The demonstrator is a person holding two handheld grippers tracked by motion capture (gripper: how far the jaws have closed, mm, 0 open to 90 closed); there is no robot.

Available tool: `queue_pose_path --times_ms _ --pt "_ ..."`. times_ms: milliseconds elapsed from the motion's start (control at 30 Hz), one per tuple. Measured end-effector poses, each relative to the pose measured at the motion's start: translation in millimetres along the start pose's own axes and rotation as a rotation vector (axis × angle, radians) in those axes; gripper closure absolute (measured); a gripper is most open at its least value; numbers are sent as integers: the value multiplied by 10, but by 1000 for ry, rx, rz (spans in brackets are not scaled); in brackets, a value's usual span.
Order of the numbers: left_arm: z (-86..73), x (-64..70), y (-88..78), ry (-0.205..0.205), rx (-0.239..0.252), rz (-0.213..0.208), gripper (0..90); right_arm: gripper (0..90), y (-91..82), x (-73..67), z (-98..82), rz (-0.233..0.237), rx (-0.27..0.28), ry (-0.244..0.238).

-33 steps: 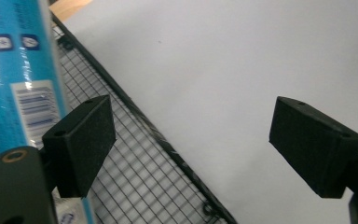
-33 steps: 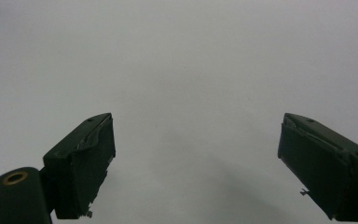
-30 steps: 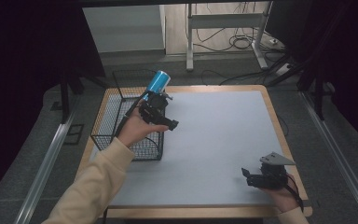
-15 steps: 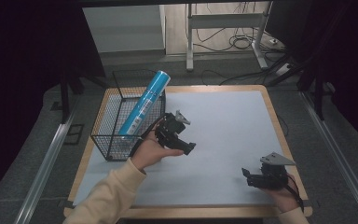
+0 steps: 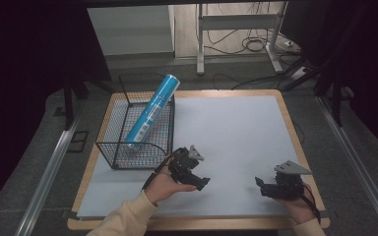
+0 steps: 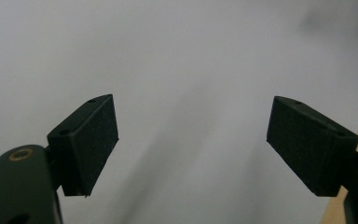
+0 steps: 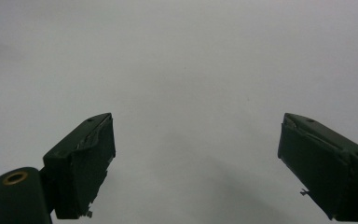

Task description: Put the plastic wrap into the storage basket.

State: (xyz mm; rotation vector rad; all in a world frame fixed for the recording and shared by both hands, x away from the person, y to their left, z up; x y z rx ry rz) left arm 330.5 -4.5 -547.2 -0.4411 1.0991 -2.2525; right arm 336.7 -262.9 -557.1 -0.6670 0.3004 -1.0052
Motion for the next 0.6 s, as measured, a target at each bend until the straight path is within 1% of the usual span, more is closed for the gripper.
queue_pose_path --times_ms 100,233,433,600 --pt "-46 0 48 -2 -14 -1 160 114 -11 -3 10 -1 6 -2" --pt "-30 -4 41 -8 -3 -1 160 114 -20 5 19 -4 15 -2" --pt "-48 -18 45 -18 -2 -4 159 114 -22 -1 22 -2 17 -5" --pt "-63 -23 55 -18 -9 -5 155 114 -26 -10 32 0 24 -6"
Point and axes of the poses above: each handheld gripper's, and its own axes: y roughly forward along the jaws, z roughly out of its top, x roughly to its right, the point moved 8 cm from there along y, roughly forward along the jaws, and after that the axes turned 2 degrees about z, right-handed, at the moved point
